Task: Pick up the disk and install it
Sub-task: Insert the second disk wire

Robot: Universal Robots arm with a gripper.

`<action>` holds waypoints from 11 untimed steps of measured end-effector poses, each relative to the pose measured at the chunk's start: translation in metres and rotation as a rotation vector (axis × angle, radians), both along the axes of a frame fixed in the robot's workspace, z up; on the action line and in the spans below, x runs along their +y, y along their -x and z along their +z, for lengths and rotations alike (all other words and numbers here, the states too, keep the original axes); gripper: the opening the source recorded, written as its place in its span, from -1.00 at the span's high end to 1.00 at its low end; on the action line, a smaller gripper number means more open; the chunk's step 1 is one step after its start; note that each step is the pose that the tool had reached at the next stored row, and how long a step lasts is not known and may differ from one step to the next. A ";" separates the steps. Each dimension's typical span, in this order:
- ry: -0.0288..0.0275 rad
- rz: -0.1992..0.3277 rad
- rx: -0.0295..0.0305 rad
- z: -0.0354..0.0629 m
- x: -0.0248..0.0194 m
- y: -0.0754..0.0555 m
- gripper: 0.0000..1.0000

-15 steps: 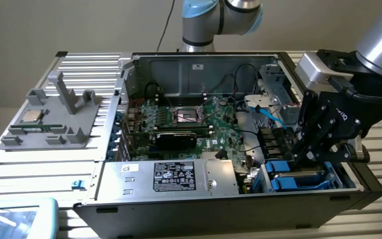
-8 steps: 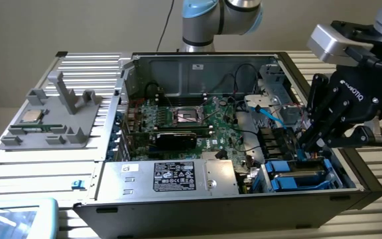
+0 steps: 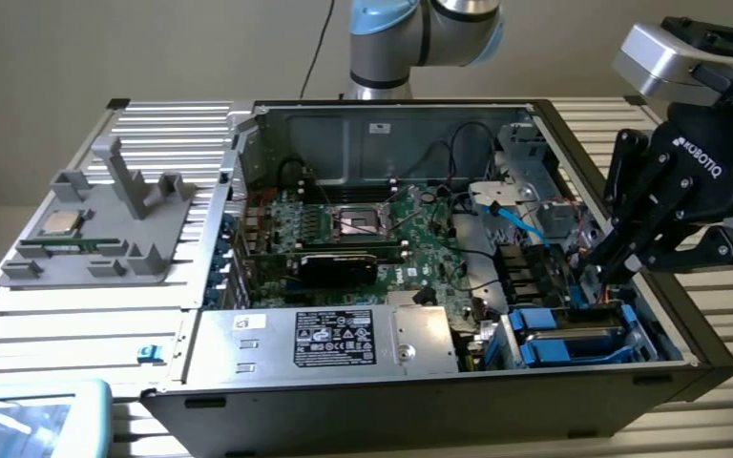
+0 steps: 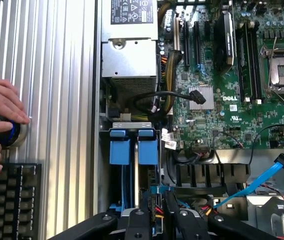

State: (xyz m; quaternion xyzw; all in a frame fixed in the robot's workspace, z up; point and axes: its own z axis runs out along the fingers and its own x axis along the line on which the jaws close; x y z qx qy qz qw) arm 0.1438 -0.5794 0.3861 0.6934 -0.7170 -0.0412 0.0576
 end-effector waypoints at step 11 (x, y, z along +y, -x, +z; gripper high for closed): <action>-0.0001 0.000 0.0001 0.0000 0.0000 0.000 0.52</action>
